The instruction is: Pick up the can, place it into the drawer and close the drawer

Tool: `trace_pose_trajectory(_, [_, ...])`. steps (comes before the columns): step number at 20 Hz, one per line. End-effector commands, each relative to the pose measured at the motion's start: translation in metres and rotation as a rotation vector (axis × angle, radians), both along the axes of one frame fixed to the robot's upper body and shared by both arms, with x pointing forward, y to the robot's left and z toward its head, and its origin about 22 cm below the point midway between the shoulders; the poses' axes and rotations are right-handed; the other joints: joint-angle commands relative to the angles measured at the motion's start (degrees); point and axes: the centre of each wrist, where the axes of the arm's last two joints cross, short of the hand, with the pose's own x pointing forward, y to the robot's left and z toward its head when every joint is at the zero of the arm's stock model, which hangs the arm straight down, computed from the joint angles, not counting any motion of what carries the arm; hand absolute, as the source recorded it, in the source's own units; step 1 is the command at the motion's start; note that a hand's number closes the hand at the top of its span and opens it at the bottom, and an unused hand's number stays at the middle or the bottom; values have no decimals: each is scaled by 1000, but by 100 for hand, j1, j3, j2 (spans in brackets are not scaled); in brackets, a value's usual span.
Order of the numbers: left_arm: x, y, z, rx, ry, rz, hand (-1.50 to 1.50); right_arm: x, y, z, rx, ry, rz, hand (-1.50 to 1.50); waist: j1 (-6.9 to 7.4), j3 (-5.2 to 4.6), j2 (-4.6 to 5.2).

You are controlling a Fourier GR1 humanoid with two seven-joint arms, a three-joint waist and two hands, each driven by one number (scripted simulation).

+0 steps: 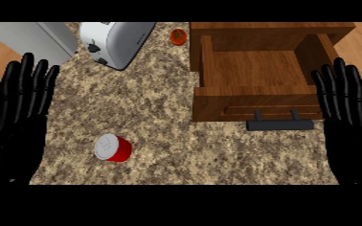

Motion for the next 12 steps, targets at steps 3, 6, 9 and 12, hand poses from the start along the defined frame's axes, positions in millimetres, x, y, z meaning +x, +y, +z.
trace_pose_trajectory(3, [-23,-37,-4,6,-27,28,-150,11,-16,13,-22,-46,-28,-150,120,19,-66])
trace_pose_trajectory(6, [-42,-66,11,-14,-40,58,-150,0,-7,-2,-43,-73,-31,-150,111,21,-75])
trace_pose_trajectory(9, [-36,-54,-37,14,373,221,-150,-8,-24,-29,1,260,-129,-150,81,32,-71])
trace_pose_trajectory(12, [-52,-69,-27,12,399,221,-150,-6,-21,-32,-6,293,-146,-150,124,23,-70])
